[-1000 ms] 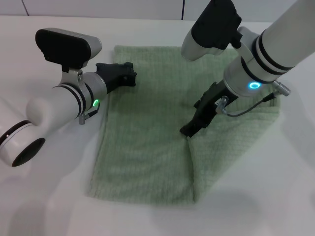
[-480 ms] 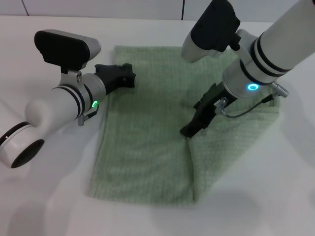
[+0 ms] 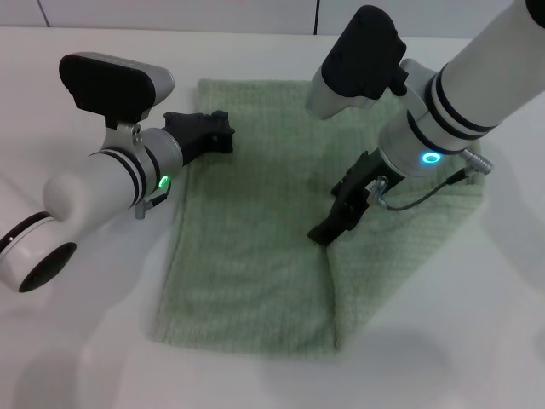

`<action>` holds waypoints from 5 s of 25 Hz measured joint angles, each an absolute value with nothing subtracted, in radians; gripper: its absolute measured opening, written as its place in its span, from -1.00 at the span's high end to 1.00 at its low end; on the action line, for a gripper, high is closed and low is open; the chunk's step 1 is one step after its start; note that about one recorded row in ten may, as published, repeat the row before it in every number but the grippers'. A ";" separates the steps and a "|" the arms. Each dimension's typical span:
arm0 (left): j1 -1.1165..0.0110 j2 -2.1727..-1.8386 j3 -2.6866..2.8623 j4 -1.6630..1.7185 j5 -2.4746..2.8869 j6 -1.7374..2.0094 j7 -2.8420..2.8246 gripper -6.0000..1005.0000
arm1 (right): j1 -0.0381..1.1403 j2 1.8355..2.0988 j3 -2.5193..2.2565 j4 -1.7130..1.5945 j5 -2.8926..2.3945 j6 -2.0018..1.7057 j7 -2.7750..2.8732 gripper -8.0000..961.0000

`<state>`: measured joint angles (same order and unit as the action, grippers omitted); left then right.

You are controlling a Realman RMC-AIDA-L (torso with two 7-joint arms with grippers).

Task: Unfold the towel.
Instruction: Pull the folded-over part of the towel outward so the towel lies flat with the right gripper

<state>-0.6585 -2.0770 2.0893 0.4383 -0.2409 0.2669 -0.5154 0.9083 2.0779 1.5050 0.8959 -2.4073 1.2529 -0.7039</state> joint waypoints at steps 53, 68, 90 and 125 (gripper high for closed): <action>-0.645 -2.074 2.096 0.443 -0.241 0.272 -0.515 0.99 | 0.851 2.071 1.518 1.083 -2.430 1.392 -0.695 0.88; -0.632 -2.074 2.103 0.459 -0.241 0.273 -0.514 0.99 | 0.778 2.072 1.537 1.298 -2.493 1.550 -0.639 0.87; -0.626 -2.071 2.103 0.468 -0.241 0.269 -0.514 0.99 | 0.640 2.074 1.543 1.612 -2.560 1.744 -0.535 0.88; -0.618 -2.071 2.096 0.477 -0.216 0.265 -0.512 0.99 | 0.387 2.074 1.455 1.889 -2.676 1.870 -0.443 0.86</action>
<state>-0.6181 -2.0709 2.0959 0.4771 -0.2163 0.2654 -0.5123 0.3865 2.0736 1.4549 1.8889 -2.6760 1.8705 -0.4425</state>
